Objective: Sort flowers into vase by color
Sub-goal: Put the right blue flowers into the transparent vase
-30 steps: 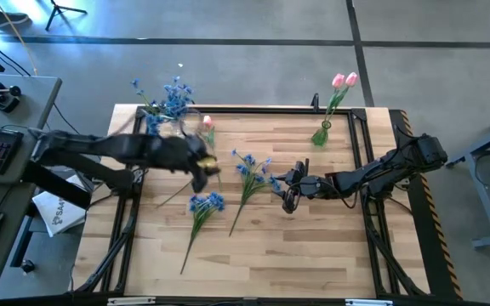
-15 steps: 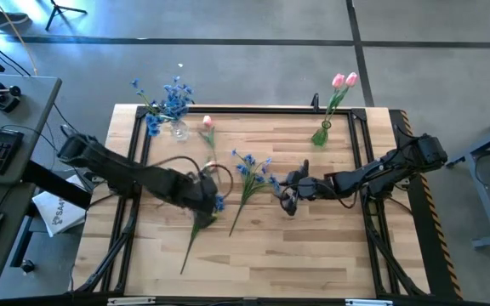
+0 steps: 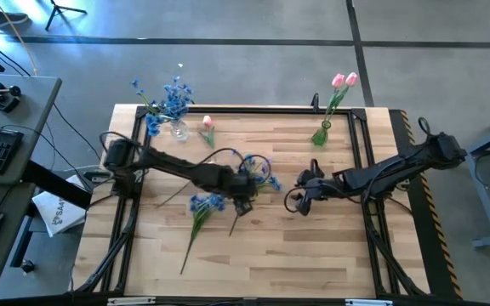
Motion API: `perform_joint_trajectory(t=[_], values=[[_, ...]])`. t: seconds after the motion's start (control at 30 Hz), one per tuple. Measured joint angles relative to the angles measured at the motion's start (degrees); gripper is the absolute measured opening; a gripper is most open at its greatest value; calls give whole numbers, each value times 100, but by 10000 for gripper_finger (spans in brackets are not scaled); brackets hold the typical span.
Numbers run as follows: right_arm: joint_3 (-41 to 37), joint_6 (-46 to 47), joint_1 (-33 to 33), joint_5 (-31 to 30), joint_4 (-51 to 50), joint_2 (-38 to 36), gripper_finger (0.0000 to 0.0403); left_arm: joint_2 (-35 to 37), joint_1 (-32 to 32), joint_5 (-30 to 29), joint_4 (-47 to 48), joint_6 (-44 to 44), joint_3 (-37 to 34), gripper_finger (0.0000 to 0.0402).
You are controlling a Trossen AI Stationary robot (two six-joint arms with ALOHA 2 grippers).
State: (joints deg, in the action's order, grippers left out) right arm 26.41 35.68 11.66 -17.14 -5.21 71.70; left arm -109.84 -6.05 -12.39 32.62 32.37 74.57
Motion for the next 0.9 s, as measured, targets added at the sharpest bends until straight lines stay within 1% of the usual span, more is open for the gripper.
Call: perform_joint_trajectory(t=[0.1,0.2,0.27,0.37,0.47,0.53,0.7,0.73,0.8,0.9], values=[[0,-11,136,-187,-5,-19,232,-306,144,198,17,-92,154,192],[0,-12,275,-258,-7,-19,232,-561,263,722,-159,-454,183,189],[0,-13,362,-304,-6,-19,232,-700,333,950,-271,-484,188,183],[0,-13,475,-406,9,-19,232,-795,417,999,-267,-461,210,164],[0,-13,578,-434,34,-19,232,-807,459,1005,-250,-627,208,133],[0,-48,681,-422,31,-19,232,-796,460,994,-241,-757,202,104],[-33,-485,1086,-372,124,72,232,-656,460,840,-293,-1113,175,17],[-91,-481,1145,-331,250,109,232,-634,460,730,-327,-1201,175,10],[-246,-375,1253,-196,590,206,232,-502,475,466,-287,-1353,175,11],[-603,-269,1459,-202,1410,402,232,-269,543,13,-444,-1528,169,11]])
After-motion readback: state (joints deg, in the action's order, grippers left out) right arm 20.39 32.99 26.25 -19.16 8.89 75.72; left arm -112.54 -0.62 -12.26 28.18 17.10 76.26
